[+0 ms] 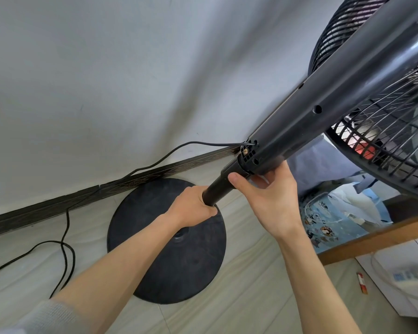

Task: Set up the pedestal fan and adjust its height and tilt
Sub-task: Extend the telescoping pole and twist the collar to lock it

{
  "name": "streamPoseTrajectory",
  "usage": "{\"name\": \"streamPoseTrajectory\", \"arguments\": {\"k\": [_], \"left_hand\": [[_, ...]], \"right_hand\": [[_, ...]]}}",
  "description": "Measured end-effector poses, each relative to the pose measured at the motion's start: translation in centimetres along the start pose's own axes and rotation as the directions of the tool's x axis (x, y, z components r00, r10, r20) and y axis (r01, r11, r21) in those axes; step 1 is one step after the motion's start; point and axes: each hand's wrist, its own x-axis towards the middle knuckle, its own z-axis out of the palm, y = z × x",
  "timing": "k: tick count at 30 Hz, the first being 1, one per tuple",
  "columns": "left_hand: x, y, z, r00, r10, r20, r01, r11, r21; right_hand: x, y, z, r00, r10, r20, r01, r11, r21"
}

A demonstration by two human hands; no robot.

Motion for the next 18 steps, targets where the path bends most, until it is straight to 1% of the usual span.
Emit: {"name": "streamPoseTrajectory", "arguments": {"k": [1, 2, 5, 6, 8, 10, 11, 13, 15, 16, 18], "left_hand": [[0.0, 0.0, 0.0, 1.000, 0.007, 0.000, -0.007, 1.000, 0.001], [0.0, 0.1, 0.0, 1.000, 0.013, 0.002, -0.013, 1.000, 0.005], [0.0, 0.3, -0.1, 1.000, 0.013, 0.008, -0.013, 1.000, 0.009], [-0.1, 0.4, -0.1, 1.000, 0.008, 0.006, -0.008, 1.000, 0.003], [-0.1, 0.3, -0.2, 1.000, -0.002, 0.002, 0.002, 1.000, -0.004], [-0.1, 0.1, -0.2, 1.000, 0.001, 0.006, -0.001, 1.000, -0.011], [-0.1, 0.1, -0.1, 1.000, 0.005, 0.006, -0.005, 1.000, -0.012], [-0.1, 0.1, -0.1, 1.000, 0.005, 0.012, -0.005, 1.000, -0.002], [0.0, 0.2, -0.2, 1.000, 0.000, 0.026, 0.000, 1.000, 0.000], [0.0, 0.2, -0.2, 1.000, -0.005, 0.030, 0.005, 1.000, 0.003], [-0.1, 0.2, -0.2, 0.999, -0.012, 0.033, 0.012, 1.000, 0.008]], "right_hand": [[0.0, 0.1, 0.0, 1.000, -0.005, 0.021, 0.005, 1.000, 0.015], [-0.1, 0.0, 0.2, 1.000, -0.012, 0.009, 0.011, 1.000, 0.018], [-0.1, -0.5, 1.6, 0.989, -0.016, -0.144, 0.013, 1.000, -0.025], [0.0, -0.7, 1.6, 0.986, -0.017, -0.167, 0.010, 0.999, -0.046], [0.4, -0.5, 1.0, 0.993, -0.004, -0.116, -0.001, 0.999, -0.043], [0.5, -0.1, 0.2, 0.999, 0.031, -0.019, -0.030, 0.999, 0.042], [0.4, 0.0, 0.1, 0.999, 0.035, 0.006, -0.035, 0.996, 0.079], [0.2, 0.0, 0.7, 0.999, 0.022, -0.025, -0.021, 0.998, 0.064], [0.2, -0.4, 1.0, 0.994, 0.021, -0.109, -0.023, 1.000, -0.011], [0.2, -0.5, 0.8, 0.992, 0.026, -0.122, -0.031, 0.999, -0.036], [0.5, -0.7, 0.0, 0.997, 0.041, -0.059, -0.043, 0.998, -0.045]]}}
